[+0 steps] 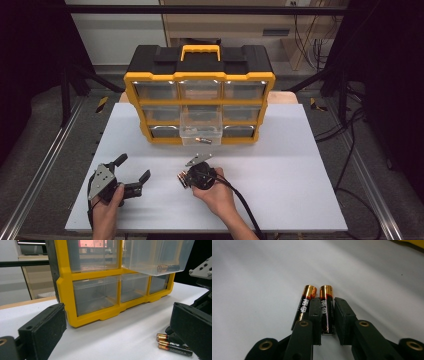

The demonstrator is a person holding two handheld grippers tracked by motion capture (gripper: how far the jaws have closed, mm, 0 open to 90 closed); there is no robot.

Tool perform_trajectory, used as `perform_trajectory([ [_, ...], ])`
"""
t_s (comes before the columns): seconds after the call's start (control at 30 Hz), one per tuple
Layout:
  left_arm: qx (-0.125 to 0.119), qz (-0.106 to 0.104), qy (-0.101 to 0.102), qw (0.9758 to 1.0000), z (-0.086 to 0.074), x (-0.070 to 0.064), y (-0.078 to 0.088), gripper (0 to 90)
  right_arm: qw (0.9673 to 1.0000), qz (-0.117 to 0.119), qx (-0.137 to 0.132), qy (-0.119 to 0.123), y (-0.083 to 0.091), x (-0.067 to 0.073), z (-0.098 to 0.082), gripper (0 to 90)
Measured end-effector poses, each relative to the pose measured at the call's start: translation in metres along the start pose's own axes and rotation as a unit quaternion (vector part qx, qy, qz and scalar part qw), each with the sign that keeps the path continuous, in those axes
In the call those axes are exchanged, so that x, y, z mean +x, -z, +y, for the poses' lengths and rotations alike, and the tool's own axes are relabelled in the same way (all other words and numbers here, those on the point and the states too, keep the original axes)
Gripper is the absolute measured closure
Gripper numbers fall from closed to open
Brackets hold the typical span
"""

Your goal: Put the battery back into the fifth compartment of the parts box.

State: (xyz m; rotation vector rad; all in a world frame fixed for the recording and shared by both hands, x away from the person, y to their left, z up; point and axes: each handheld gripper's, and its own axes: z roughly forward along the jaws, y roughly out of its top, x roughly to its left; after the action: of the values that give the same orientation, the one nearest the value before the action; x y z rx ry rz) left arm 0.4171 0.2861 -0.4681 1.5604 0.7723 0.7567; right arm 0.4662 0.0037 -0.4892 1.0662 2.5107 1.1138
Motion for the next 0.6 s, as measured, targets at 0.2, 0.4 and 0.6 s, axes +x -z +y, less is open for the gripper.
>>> perform_trajectory([
  [0.2,0.0,-0.001,0.0,1.0,0.0,0.0,0.0,0.3,0.9999,-0.007,-0.005,-0.012,0.0,-0.001,0.0,76.9],
  [0.4,0.002,-0.003,0.001,1.0,0.0,-0.001,-0.001,0.3,0.9987,-0.035,-0.035,0.007,0.024,-0.008,-0.009,76.9],
  [0.6,0.002,-0.003,0.003,1.0,0.0,-0.002,-0.001,0.3,0.9967,-0.051,-0.061,-0.011,0.054,-0.028,-0.021,76.9],
])
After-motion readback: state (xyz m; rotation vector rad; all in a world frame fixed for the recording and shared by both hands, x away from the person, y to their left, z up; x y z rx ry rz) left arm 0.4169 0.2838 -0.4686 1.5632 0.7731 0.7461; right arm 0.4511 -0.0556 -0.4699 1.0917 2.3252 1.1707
